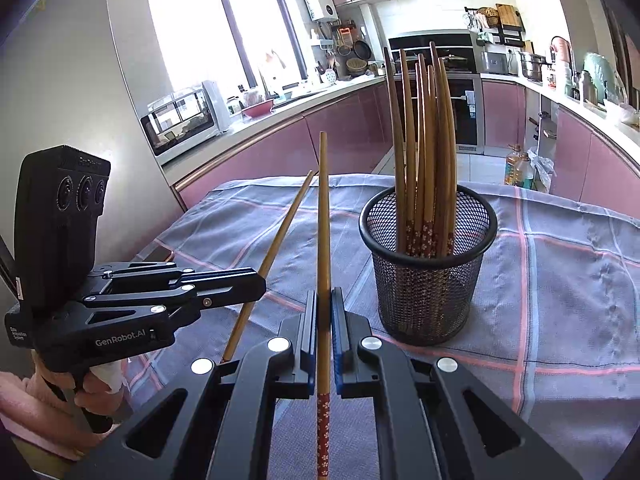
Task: Organize utensils
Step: 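Lift the chopstick upright toward the mesh cup with the right gripper while the left gripper lifts its chopstick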
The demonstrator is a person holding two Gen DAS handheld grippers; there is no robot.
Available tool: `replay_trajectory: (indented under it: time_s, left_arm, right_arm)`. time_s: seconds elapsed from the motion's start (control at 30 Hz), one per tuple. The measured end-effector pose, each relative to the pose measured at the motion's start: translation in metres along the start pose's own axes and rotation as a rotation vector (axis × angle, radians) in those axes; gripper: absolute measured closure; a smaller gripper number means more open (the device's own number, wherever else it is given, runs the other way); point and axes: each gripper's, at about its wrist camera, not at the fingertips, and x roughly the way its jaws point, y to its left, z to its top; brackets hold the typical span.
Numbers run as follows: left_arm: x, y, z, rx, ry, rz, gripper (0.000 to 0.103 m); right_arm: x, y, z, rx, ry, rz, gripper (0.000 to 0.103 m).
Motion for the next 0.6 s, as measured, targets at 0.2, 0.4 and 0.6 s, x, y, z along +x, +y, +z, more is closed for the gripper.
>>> replay_trajectory:
  time_s: [0.2, 0.4, 0.6]
  left_arm:
    - [-0.007, -0.004, 0.003, 0.007, -0.014, -0.006, 0.095]
    - [-0.011, -0.007, 0.005, 0.012, -0.024, -0.01, 0.095]
    - [-0.014, -0.007, 0.006, 0.013, -0.035, -0.017, 0.095]
  right_arm:
    - [-0.004, -0.002, 0.002, 0.002, -0.017, 0.001, 0.097]
    - [-0.009, -0.006, 0.003, 0.007, -0.029, 0.003, 0.097]
    - [-0.015, -0.007, 0.006, 0.008, -0.043, 0.006, 0.097]
